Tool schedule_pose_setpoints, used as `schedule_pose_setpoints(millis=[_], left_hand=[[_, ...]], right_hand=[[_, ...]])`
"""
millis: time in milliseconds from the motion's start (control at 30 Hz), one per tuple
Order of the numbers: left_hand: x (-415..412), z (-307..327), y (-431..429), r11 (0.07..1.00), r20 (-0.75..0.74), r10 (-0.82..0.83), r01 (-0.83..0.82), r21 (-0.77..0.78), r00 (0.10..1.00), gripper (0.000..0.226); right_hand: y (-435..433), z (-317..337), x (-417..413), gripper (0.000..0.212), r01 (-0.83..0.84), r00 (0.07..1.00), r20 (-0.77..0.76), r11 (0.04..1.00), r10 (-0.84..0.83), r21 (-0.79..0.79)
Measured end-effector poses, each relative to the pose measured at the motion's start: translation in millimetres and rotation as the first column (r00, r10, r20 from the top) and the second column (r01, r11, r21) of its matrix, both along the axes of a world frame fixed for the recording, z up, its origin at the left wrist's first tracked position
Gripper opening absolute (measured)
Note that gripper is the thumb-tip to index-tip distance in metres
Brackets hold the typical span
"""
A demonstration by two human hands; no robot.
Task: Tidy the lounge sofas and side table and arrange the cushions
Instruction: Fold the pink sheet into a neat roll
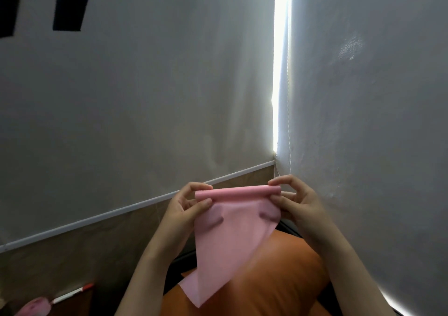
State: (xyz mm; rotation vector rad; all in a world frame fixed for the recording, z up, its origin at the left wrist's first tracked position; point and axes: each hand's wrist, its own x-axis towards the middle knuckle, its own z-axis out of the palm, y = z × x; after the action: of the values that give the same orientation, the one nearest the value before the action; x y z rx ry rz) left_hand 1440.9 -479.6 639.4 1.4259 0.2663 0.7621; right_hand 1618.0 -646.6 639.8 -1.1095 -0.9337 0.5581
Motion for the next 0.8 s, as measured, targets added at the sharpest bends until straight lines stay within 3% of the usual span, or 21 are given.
schedule_pose_setpoints(millis=[100, 267, 367, 467, 633, 800], left_hand=[[0.5, 0.8, 2.5, 0.998, -0.043, 0.053, -0.051, 0.048, 0.998, 0.031], [7.4, 4.1, -1.3, 0.996, 0.000, 0.091, -0.091, 0.025, 0.996, 0.014], [7.5, 4.1, -3.9, 0.999, -0.011, 0.051, -0.051, 0.014, 0.999, 0.026], [6.8, 1.8, -0.5, 0.998, -0.024, 0.064, -0.063, 0.027, 0.998, 0.033], [4.5, 2.3, 1.2, 0.994, -0.041, 0.065, -0.061, 0.091, 0.997, 0.026], [4.8, 5.4, -3.5, 1.000, -0.032, -0.004, 0.005, 0.027, 0.999, 0.016]], right_hand=[[-0.7, 1.4, 1.7, 0.022, 0.001, 1.000, 0.006, 1.000, -0.001, -0.014], [0.7, 5.9, -2.2, 0.043, 0.054, 0.998, 0.013, 0.998, -0.054, -0.011], [1.7, 6.4, -1.9, 0.021, 0.095, 0.996, -0.002, 0.995, -0.095, 0.004], [0.3, 6.4, -0.2, 0.030, 0.094, 0.995, 0.014, 0.995, -0.094, -0.024], [-2.2, 5.0, 0.6, 0.024, 0.105, 0.994, 0.038, 0.994, -0.105, -0.016], [-3.5, 6.5, -1.1, 0.013, 0.062, 0.998, 0.016, 0.998, -0.062, -0.023]])
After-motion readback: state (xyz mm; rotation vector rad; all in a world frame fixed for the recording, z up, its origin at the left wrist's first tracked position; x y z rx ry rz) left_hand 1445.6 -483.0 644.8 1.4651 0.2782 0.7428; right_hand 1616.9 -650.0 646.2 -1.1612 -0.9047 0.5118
